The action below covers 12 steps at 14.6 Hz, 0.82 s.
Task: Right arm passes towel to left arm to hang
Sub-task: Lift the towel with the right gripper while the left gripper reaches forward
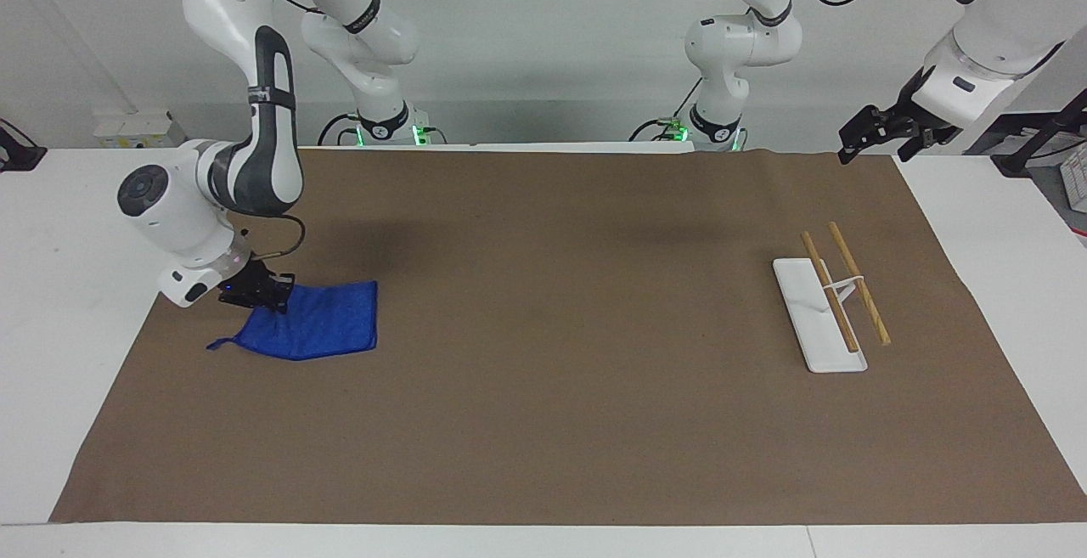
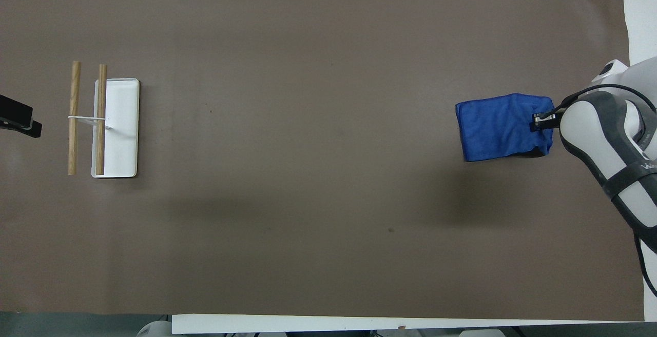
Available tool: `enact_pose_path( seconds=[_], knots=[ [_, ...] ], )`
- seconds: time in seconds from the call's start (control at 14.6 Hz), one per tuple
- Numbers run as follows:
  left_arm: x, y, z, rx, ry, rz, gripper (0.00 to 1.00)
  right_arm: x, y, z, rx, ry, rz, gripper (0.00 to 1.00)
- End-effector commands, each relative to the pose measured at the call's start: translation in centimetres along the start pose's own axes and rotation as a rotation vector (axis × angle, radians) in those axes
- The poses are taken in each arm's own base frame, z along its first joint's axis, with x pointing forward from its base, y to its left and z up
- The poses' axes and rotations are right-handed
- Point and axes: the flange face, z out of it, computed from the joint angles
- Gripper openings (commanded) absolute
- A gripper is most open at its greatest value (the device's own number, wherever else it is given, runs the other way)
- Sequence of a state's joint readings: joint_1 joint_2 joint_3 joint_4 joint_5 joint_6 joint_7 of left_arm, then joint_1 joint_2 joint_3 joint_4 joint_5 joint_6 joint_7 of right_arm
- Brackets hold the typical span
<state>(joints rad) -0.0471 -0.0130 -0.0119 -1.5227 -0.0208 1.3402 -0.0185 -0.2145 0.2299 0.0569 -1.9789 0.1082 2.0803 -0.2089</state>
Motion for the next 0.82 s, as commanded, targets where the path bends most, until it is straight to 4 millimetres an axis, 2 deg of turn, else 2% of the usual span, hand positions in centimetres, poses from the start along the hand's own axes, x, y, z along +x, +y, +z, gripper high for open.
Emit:
enact_pose_path(
  seconds=[0.0,0.14,0.34,0.41,0.48,0.55,0.62,0.75],
  knots=[
    [-0.6,-0.1,-0.3,-0.006,-0.001,0.001,1.00,0.4,-7.0,-4.5,0.024,-0.072,0.167,0.00],
    [-0.5,-0.1,-0.2,-0.006,-0.002,0.001,1.00,0.7,-14.3,-6.8,0.024,-0.068,0.305,0.00],
    [-1.0,1.1,-0.1,-0.001,-0.023,0.025,1.00,-0.1,-24.9,-8.5,0.051,-0.033,0.527,0.00],
    [-1.9,1.0,-0.2,-0.003,-0.053,0.017,1.00,-0.4,-28.1,-9.0,0.080,-0.028,0.604,0.00],
    [-2.0,0.9,-0.1,-0.003,-0.059,-0.007,1.00,-0.6,-30.9,-9.1,0.143,-0.043,0.698,0.00],
    [-1.8,0.9,0.9,-0.003,-0.049,-0.051,1.00,-0.8,-33.0,-9.2,0.207,-0.054,0.775,0.00],
    [-1.6,1.3,1.7,-0.038,0.018,-0.163,1.00,-1.1,-35.0,-9.4,0.274,-0.072,0.834,0.00],
    [-1.9,2.0,5.6,-0.183,0.052,-0.494,1.00,-2.0,-38.8,-9.8,0.390,-0.128,0.932,0.00]
  ],
)
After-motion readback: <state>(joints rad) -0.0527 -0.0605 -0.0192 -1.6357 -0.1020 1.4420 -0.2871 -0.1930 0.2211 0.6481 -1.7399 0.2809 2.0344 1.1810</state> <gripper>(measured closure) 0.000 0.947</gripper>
